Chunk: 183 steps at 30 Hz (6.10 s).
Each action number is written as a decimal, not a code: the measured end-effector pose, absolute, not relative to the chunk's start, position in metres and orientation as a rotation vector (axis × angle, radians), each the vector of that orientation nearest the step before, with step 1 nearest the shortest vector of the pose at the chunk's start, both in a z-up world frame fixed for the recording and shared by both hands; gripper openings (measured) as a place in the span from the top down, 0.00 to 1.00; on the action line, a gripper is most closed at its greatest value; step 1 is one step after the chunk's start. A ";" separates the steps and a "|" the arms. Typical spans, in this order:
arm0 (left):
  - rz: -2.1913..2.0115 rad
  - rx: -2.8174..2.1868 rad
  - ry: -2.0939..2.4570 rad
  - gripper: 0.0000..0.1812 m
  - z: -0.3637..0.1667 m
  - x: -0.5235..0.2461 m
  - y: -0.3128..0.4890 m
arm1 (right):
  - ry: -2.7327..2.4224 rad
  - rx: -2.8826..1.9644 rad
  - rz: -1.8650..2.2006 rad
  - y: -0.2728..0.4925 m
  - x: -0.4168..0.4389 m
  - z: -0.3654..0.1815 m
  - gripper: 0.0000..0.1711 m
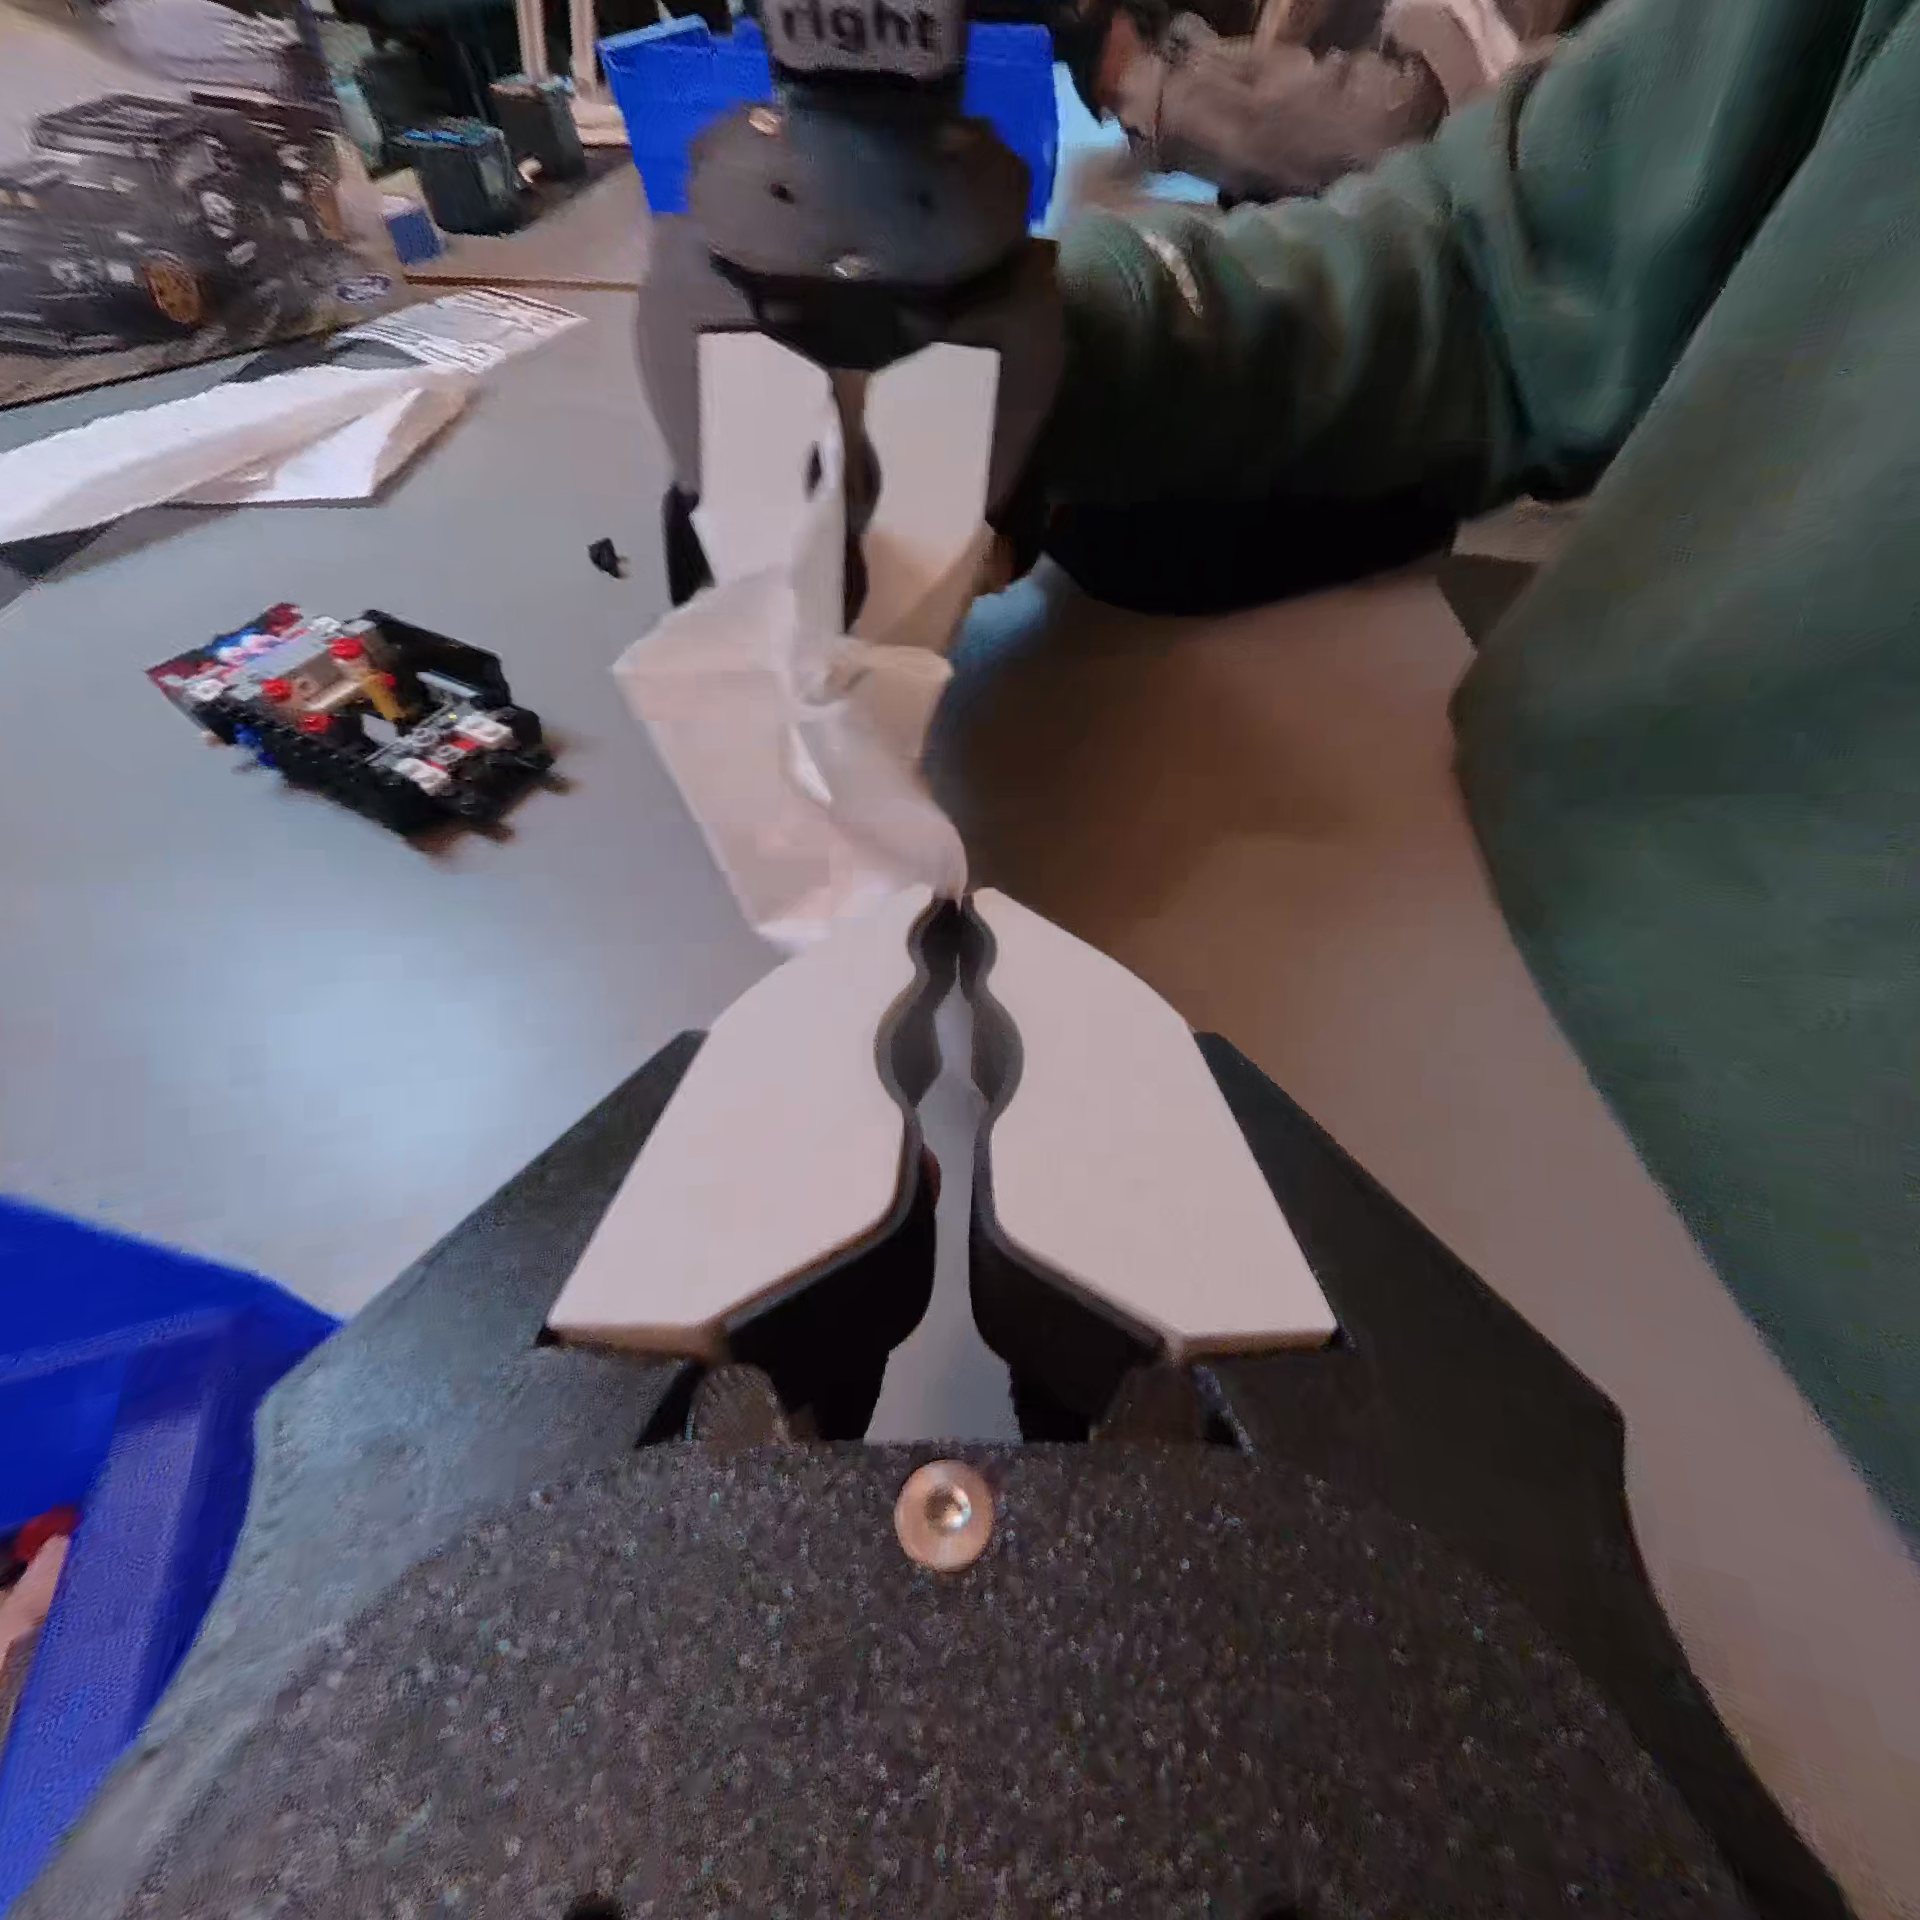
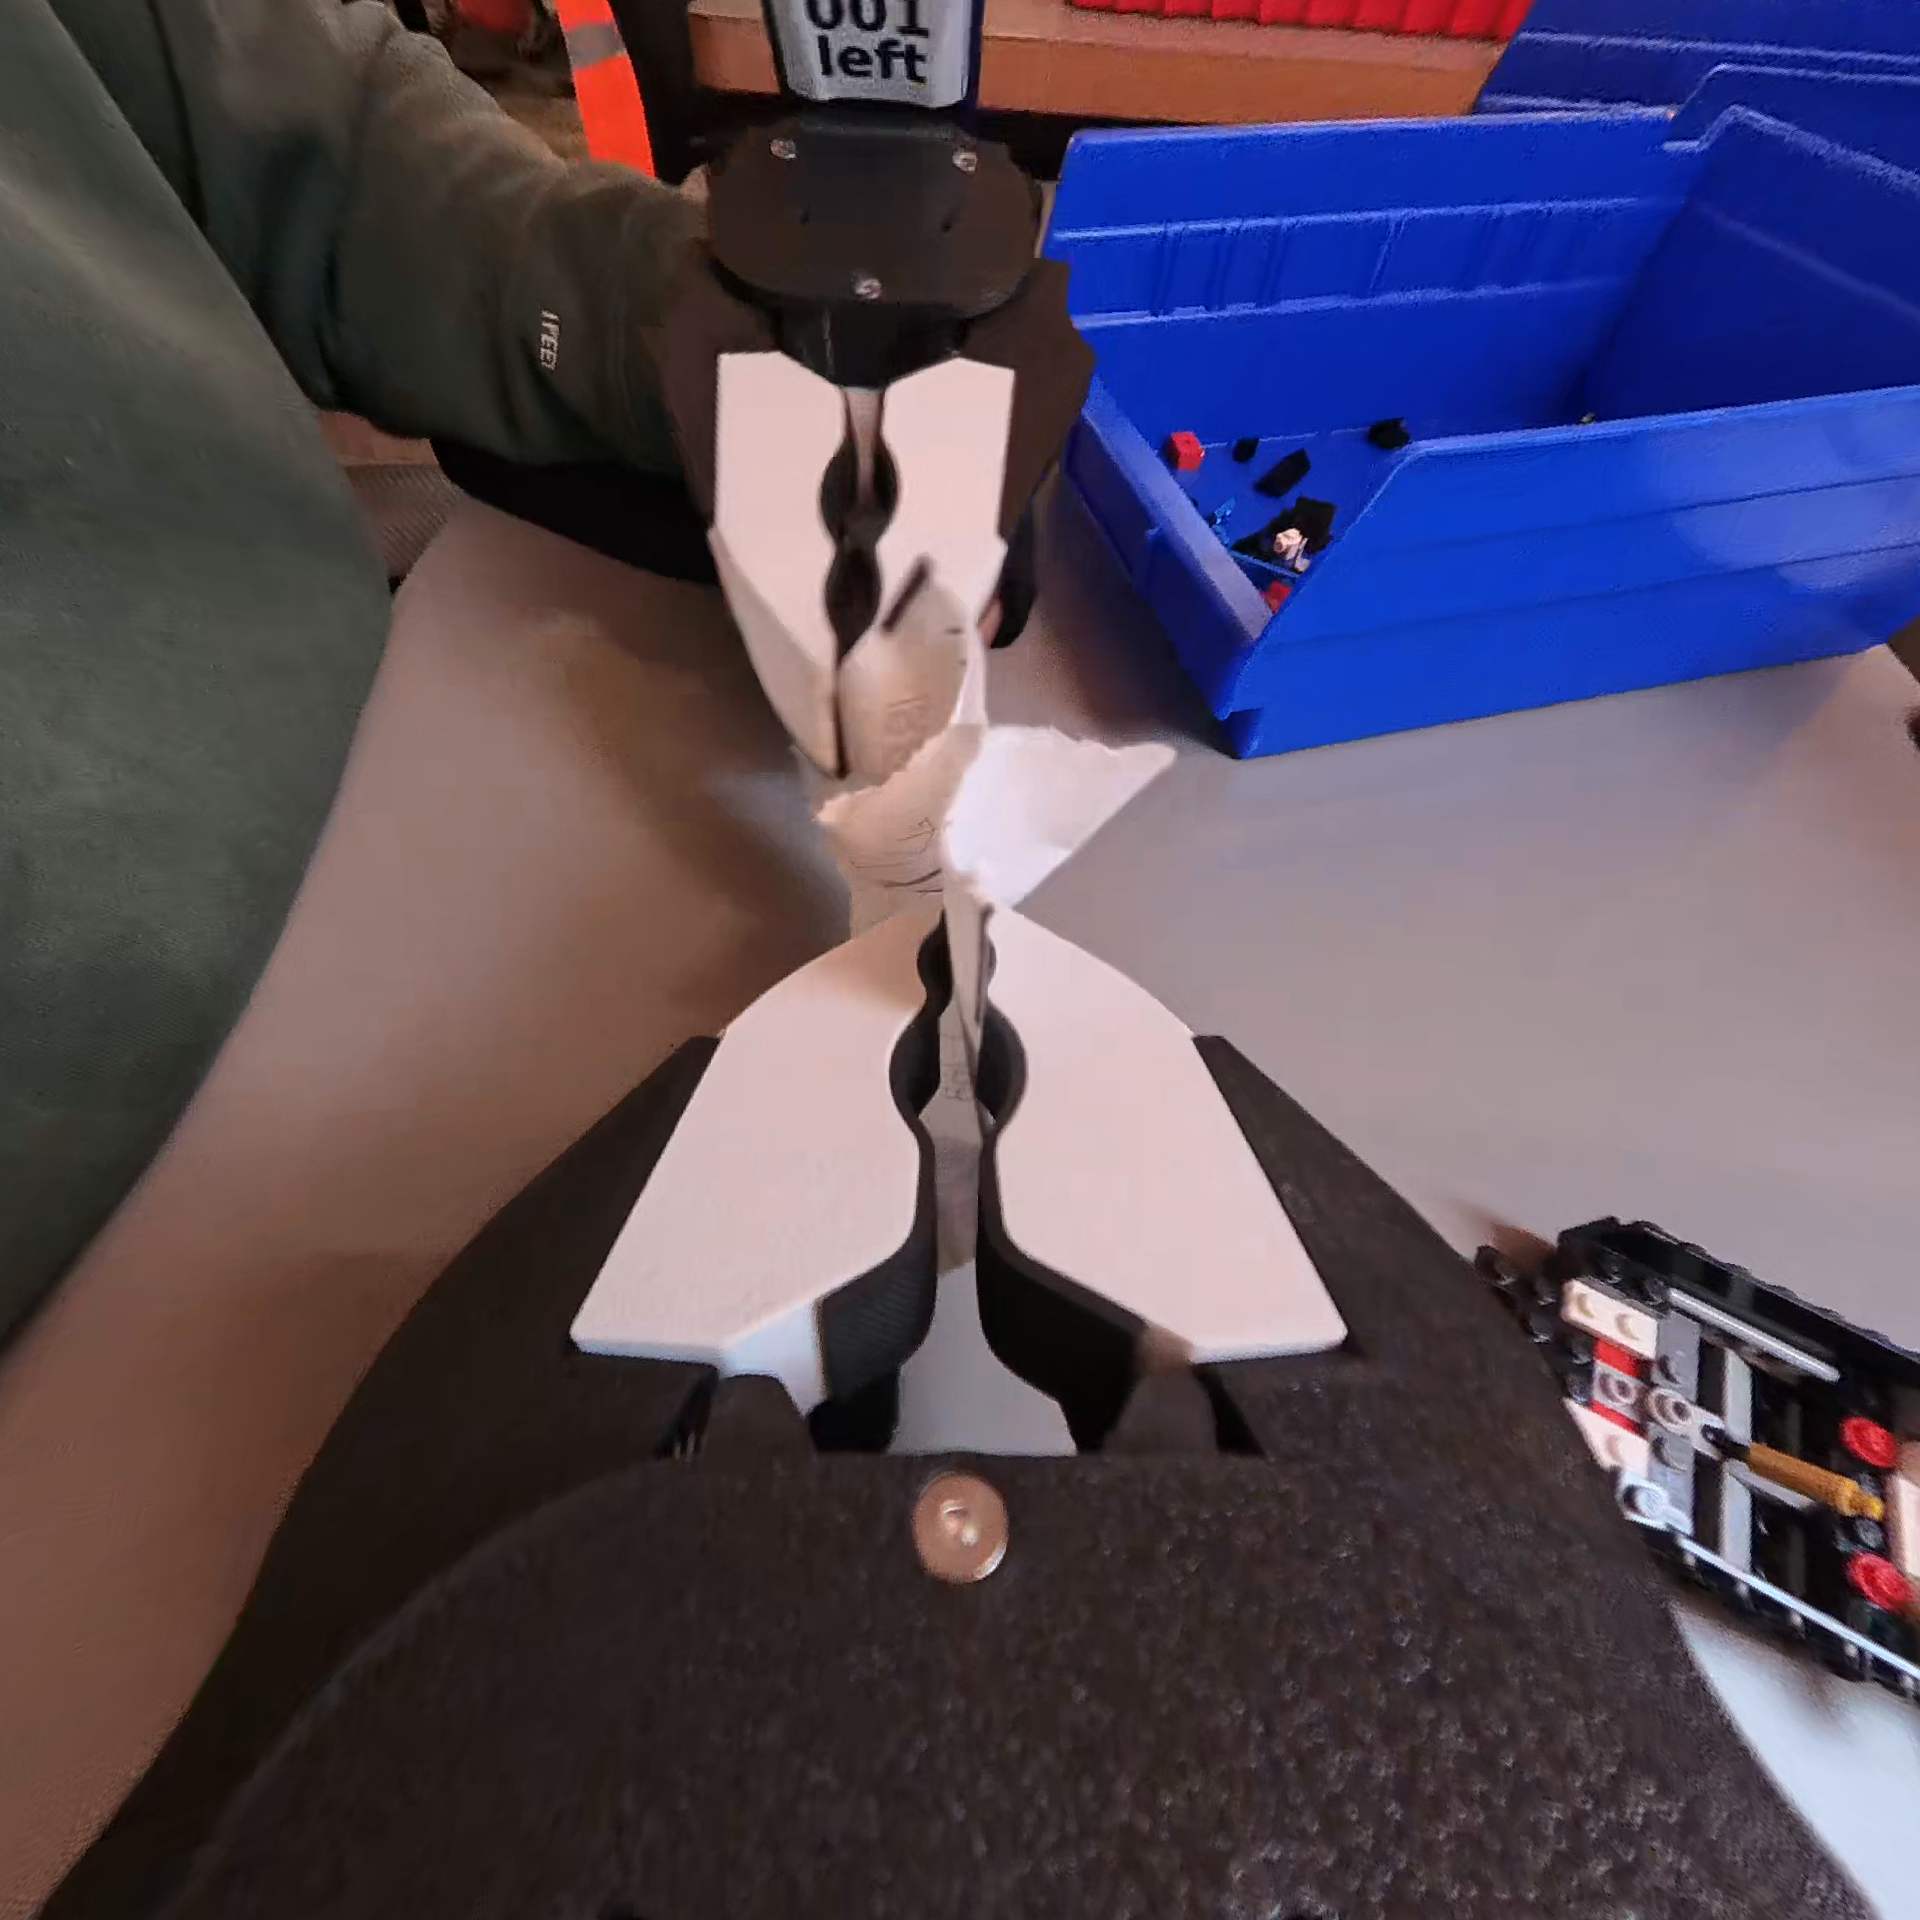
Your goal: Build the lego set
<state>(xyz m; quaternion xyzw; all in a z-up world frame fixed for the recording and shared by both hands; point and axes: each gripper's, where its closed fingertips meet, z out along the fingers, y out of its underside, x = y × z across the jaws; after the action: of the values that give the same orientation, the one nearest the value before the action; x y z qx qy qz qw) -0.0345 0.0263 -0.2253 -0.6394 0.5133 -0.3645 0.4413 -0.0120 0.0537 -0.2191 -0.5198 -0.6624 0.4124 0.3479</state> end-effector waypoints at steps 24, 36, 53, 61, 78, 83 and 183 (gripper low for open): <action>-0.656 -1.503 1.287 1.00 -0.208 -0.046 0.037 | -2.249 -1.404 0.544 0.056 0.002 -0.204 1.00; -0.586 -1.435 1.294 1.00 -0.198 -0.037 0.031 | -2.333 -1.269 0.556 0.033 -0.018 -0.225 0.87; -0.637 -1.388 1.332 1.00 -0.196 -0.024 0.019 | -2.062 -1.561 1.269 0.001 -0.003 -0.224 0.78; -0.662 -1.363 1.345 1.00 -0.197 -0.014 0.014 | -2.082 -1.560 1.157 -0.003 -0.006 -0.243 1.00; -0.861 -1.380 1.405 0.97 -0.204 0.004 -0.010 | -1.974 -1.583 1.835 -0.066 0.006 -0.224 0.83; -0.965 -1.331 1.442 0.89 -0.202 0.006 -0.026 | -1.916 -1.513 2.124 -0.094 0.013 -0.214 0.81; -0.893 -1.546 1.164 1.00 -0.181 -0.020 0.019 | -1.704 -1.397 0.796 0.015 -0.031 -0.224 1.00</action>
<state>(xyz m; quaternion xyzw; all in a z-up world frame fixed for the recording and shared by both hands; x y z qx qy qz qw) -0.0195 0.0186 -0.1807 -0.6346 0.4780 -0.3668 0.4840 -0.0310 0.0150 -0.2237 -0.5494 -0.6702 0.3129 0.3886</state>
